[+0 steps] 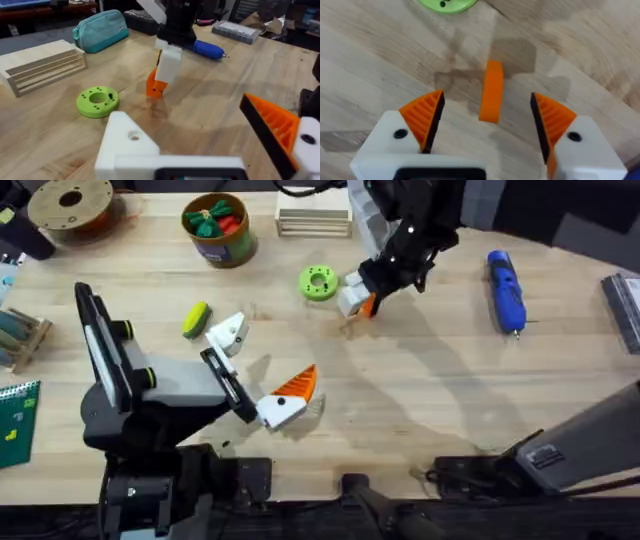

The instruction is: Pick up the gripper from the table and insert it into the empty holder that is missing its gripper. Then pick up a screw, insert it into the mounting hole, and use the screwdriver to tighten it. Finally, clean up the table by picking up the vegetable and placing it into the bucket.

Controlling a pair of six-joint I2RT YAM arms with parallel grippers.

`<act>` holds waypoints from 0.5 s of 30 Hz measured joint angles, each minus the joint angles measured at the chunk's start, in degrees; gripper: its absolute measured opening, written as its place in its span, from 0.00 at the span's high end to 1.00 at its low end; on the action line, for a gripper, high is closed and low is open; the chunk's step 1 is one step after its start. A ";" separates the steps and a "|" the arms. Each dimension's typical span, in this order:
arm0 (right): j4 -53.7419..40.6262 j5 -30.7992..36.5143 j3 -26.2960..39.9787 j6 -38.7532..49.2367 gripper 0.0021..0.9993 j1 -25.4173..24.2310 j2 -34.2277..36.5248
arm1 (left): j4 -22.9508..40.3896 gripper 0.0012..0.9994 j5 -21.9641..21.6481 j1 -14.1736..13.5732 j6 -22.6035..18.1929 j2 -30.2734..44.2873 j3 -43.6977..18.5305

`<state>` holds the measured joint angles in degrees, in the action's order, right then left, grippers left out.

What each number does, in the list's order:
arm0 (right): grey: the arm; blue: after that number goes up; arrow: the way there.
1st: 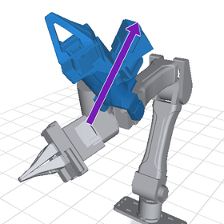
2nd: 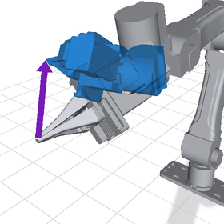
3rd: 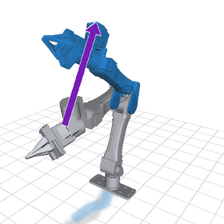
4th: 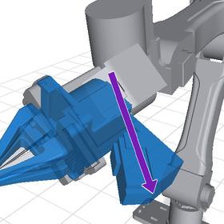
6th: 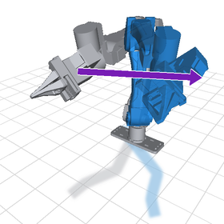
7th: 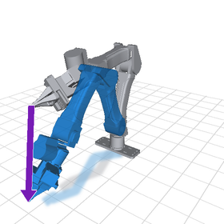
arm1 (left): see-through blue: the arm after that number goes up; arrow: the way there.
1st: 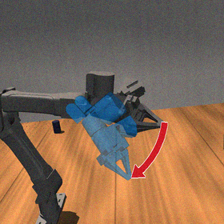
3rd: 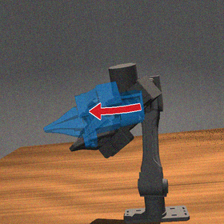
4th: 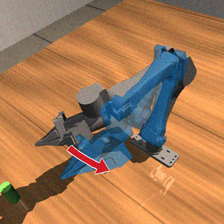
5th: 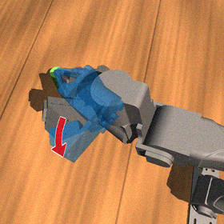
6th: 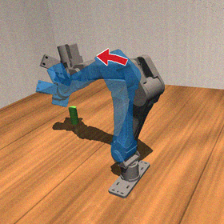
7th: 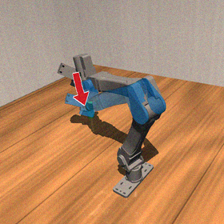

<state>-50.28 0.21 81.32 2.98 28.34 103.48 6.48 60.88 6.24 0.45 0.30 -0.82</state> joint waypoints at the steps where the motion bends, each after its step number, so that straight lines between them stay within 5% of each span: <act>1: -0.10 0.00 0.00 0.00 0.01 0.00 0.00 | -0.02 0.01 0.00 0.00 0.00 0.00 0.02; 6: -0.27 0.00 0.00 -0.01 0.10 0.00 0.00 | 0.00 0.01 0.00 0.00 0.00 0.00 0.02; 7: -0.27 0.00 0.00 0.10 0.17 0.00 0.00 | 0.00 0.01 0.00 0.00 0.00 0.02 0.02; 12: -0.41 0.02 0.00 0.04 0.90 0.00 0.00 | -0.01 0.01 0.00 0.00 0.00 0.00 0.02; 15: -0.33 0.17 0.17 -0.22 0.99 -0.02 0.00 | 0.00 0.01 0.00 0.00 0.00 0.00 0.02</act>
<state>-50.61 0.38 81.49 2.76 28.32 103.48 6.48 60.88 6.24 0.45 0.30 -0.80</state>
